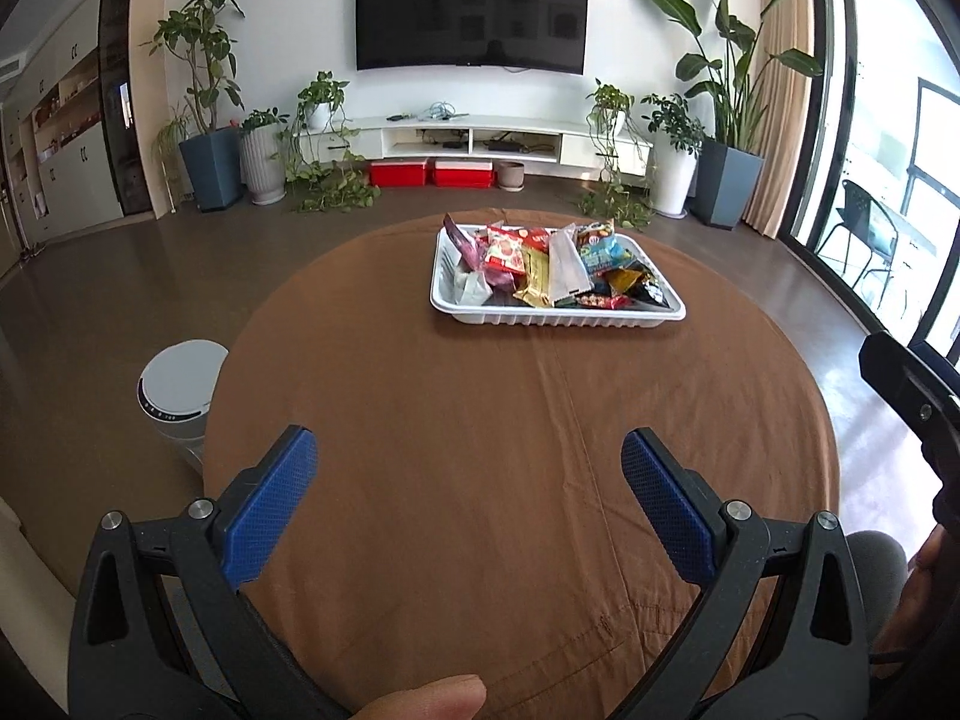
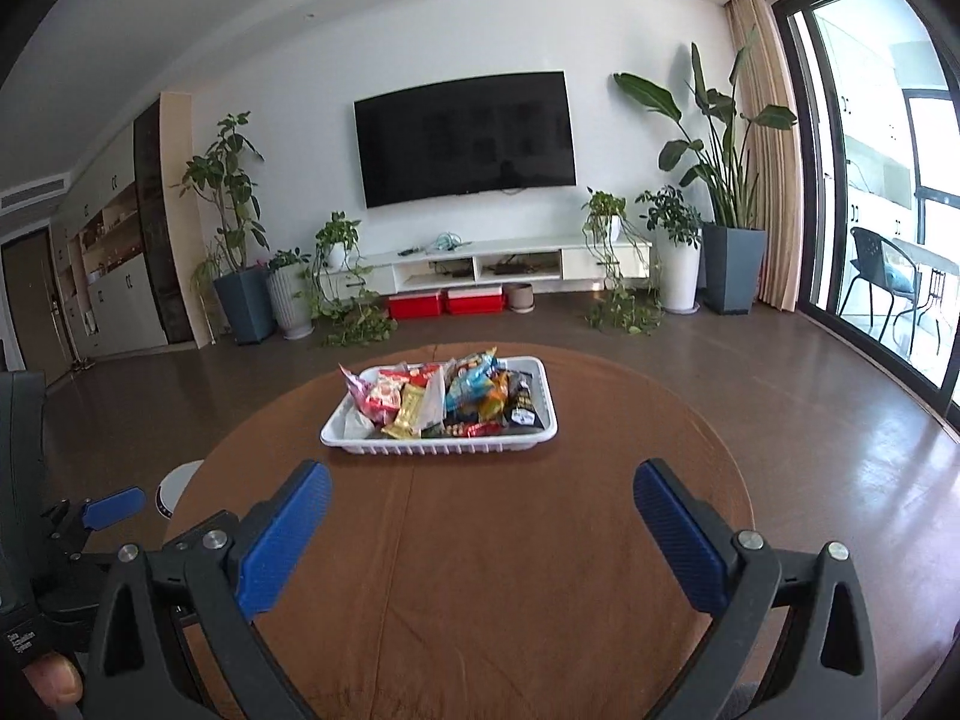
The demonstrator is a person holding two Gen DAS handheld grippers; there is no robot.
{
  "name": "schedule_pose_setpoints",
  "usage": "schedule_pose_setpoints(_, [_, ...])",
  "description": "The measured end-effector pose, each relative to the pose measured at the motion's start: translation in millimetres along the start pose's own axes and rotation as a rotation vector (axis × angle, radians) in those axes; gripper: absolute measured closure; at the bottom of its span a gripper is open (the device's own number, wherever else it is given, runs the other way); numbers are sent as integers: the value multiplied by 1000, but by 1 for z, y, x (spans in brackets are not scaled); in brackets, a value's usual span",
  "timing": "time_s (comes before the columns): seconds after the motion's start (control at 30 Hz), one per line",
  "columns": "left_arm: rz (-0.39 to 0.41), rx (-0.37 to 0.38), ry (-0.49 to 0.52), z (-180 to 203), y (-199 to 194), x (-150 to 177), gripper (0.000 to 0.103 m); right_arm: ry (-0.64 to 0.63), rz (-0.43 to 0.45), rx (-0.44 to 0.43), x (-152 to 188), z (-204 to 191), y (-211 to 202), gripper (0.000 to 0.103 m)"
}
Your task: Organize snacks
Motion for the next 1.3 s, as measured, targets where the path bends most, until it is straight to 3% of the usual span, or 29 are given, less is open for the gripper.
schedule_pose_setpoints(0.37, [-79,-11,-3,-4,48,13,0,-20,-179,1,37,-7,26,0])
schedule_pose_setpoints(1.3, [-110,41,-4,-1,58,21,0,-14,-270,6,48,-10,36,0])
Point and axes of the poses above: each gripper's, at about its wrist camera, not at the fingertips, and y roughly the way its jaws point, z to its right, x to its underside, the point moved 4 cm from there along y, roughly the way its jaws point, and after that the axes turned 3 degrees about -y, right-handed, at the moved point
